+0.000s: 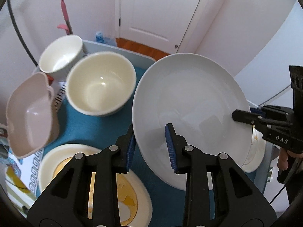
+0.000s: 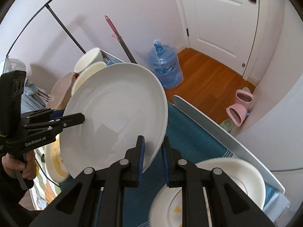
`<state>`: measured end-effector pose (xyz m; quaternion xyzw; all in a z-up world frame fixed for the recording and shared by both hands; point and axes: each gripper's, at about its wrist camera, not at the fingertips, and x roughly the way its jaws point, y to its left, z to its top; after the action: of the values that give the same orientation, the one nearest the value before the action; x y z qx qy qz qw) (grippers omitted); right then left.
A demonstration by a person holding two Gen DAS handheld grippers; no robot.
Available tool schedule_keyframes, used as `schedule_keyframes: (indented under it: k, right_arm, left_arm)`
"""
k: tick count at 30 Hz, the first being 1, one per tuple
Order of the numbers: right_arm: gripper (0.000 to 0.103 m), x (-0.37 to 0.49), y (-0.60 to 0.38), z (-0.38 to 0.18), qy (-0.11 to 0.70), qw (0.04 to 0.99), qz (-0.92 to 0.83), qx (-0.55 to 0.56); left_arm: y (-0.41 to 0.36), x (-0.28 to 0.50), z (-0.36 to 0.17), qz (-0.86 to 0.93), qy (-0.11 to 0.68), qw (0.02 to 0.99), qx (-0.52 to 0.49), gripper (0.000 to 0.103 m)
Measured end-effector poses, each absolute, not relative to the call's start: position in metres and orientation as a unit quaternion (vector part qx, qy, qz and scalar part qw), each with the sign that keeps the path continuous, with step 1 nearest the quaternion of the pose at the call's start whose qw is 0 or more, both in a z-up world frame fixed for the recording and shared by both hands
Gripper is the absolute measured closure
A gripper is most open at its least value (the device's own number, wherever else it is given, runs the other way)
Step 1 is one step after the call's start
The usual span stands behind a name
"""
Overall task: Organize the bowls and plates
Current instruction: 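Lift the white plate and lower it onto the yellow plate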
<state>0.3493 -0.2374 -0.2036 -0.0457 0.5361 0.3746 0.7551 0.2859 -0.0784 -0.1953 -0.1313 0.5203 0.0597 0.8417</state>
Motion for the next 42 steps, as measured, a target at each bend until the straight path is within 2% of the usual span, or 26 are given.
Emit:
schedule_keyframes:
  k: [7, 13, 28, 42]
  right_arm:
    - [0.087, 0.3, -0.224, -0.175, 0.527, 0.77, 0.359, -0.034]
    - [0.087, 0.254, -0.202, -0.169, 0.527, 0.784, 0.327, -0.012]
    - [0.087, 0.157, -0.147, -0.205, 0.558, 0.798, 0.212, 0.082]
    - [0.087, 0.143, -0.125, -0.225, 0.558, 0.811, 0.156, 0.078]
  left_arm:
    - [-0.062, 0.247, -0.155, 0.047, 0.501, 0.855, -0.122, 0.075]
    - [-0.038, 0.214, -0.146, 0.013, 0.505, 0.858, -0.09, 0.075]
    - [0.019, 0.168, -0.202, -0.078, 0.557, 0.826, -0.042, 0.075]
    - [0.036, 0.178, -0.251, -0.11, 0.576, 0.81, -0.026, 0.075]
